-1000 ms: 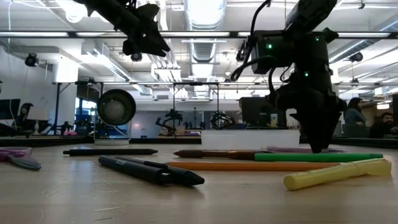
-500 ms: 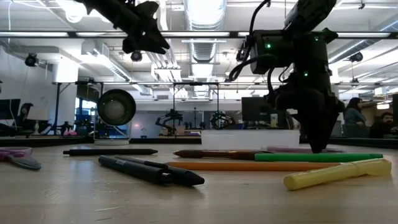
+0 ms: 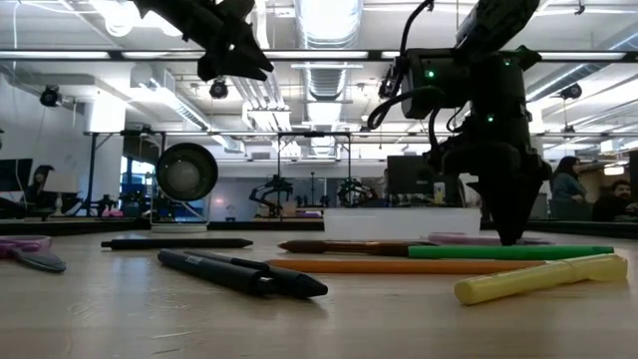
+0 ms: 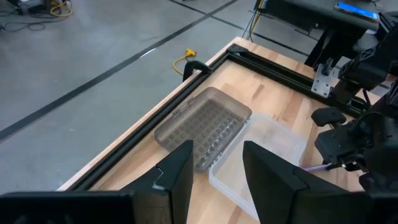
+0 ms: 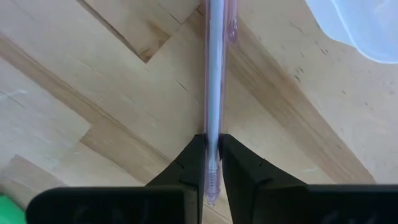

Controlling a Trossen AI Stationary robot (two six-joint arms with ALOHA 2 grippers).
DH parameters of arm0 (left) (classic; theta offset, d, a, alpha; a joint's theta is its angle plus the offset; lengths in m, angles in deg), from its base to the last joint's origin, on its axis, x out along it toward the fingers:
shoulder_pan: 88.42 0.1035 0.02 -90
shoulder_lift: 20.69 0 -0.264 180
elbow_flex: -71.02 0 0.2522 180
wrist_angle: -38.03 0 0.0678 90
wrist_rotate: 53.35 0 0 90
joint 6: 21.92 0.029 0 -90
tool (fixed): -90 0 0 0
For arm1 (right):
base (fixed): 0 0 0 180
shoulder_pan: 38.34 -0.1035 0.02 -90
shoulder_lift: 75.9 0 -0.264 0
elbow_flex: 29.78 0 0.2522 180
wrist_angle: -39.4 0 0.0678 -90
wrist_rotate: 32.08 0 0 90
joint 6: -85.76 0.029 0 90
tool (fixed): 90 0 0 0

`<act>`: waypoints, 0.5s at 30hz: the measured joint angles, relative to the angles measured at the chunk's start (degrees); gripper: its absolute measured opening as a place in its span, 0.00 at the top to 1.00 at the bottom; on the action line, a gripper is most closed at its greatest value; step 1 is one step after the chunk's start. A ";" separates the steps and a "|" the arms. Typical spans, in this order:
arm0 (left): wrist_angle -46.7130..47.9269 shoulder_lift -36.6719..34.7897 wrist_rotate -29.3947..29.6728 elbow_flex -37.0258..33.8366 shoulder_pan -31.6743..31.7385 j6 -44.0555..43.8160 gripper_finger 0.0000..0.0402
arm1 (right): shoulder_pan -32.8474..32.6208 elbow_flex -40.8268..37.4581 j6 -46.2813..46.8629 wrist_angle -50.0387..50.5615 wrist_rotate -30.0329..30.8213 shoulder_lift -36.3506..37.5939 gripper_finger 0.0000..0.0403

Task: Pick & place school supplies into a supply box
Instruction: Put the purple pen into the supply box

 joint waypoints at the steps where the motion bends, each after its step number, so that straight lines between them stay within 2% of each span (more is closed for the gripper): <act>1: -0.02 0.00 -0.02 0.00 -0.02 -0.45 0.69 | -0.23 0.03 -0.01 0.34 -0.04 0.29 0.92; 7: -0.01 0.00 -0.14 0.00 -0.48 -1.55 0.69 | -2.64 0.76 0.11 3.69 -3.62 6.32 0.93; 11: 0.02 0.00 -0.26 0.00 -1.17 -1.89 0.69 | -5.00 0.73 0.52 3.51 -5.17 12.85 0.93; 13: 0.00 0.00 -0.23 0.00 -1.51 -1.88 0.69 | -5.82 0.77 1.44 3.52 -4.10 16.34 0.93; 15: 0.02 0.00 -0.24 0.00 -1.86 -1.89 0.69 | -6.08 1.04 0.06 3.78 -0.60 19.11 0.93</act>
